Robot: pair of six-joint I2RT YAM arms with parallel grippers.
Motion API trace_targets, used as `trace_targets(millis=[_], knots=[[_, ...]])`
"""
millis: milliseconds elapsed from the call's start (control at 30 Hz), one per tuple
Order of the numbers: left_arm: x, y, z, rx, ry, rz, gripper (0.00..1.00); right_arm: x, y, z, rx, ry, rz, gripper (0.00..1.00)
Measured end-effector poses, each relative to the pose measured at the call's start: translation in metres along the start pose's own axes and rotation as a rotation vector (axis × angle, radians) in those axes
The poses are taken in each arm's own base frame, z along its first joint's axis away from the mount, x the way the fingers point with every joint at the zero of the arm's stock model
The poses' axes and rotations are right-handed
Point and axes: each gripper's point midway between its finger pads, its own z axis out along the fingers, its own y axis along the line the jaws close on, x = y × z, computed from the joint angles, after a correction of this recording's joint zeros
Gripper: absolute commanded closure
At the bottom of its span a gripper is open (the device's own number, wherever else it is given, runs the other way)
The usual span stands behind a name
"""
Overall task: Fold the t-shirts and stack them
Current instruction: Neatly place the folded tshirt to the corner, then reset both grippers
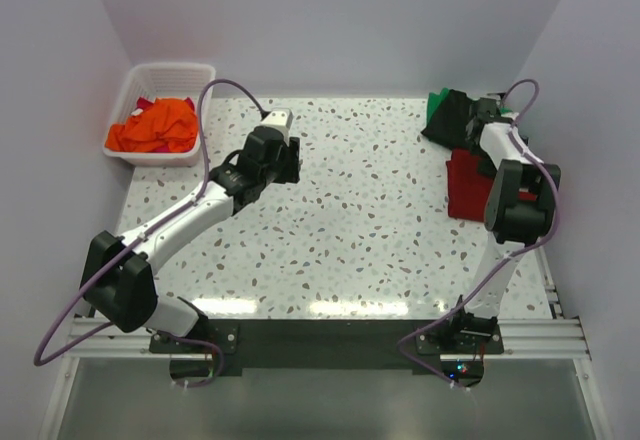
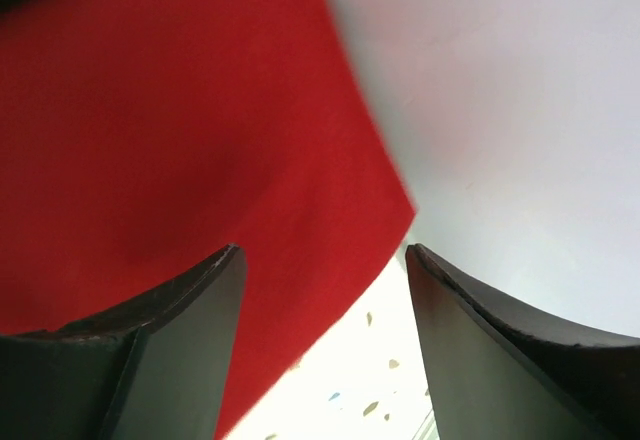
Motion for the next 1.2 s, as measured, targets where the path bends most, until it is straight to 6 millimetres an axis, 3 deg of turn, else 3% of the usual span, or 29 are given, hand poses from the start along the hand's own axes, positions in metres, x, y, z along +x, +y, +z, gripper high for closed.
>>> trace_targets(millis=[133,300,433,600,633,767,933,1200], knots=[[0.000,0.000,0.000,0.001,-0.001,-0.001,0.43,0.011,0.020,-0.032,-0.103,-0.047,-0.025,0.30],[-0.001,0.000,0.000,0.002,-0.003,-0.002,0.43,0.006,0.044,-0.060,-0.170,-0.114,-0.026,0.32],[0.000,0.000,-0.002,0.003,-0.003,-0.002,0.43,0.023,0.063,-0.081,-0.211,-0.140,-0.064,0.33],[0.000,0.000,-0.006,0.012,-0.007,-0.004,0.43,0.025,0.085,-0.143,-0.349,-0.239,-0.061,0.33],[0.000,0.000,-0.007,0.014,-0.009,-0.005,0.43,0.026,0.090,-0.163,-0.391,-0.272,-0.062,0.33],[-0.002,-0.003,-0.009,0.028,-0.014,-0.007,0.43,0.022,0.082,-0.208,-0.505,-0.339,-0.010,0.33],[-0.001,-0.005,-0.010,0.041,-0.009,-0.009,0.44,0.022,0.060,-0.237,-0.598,-0.367,0.048,0.33],[0.003,-0.004,-0.010,0.039,-0.004,-0.037,0.44,0.055,0.064,-0.278,-0.814,-0.378,0.001,0.32]])
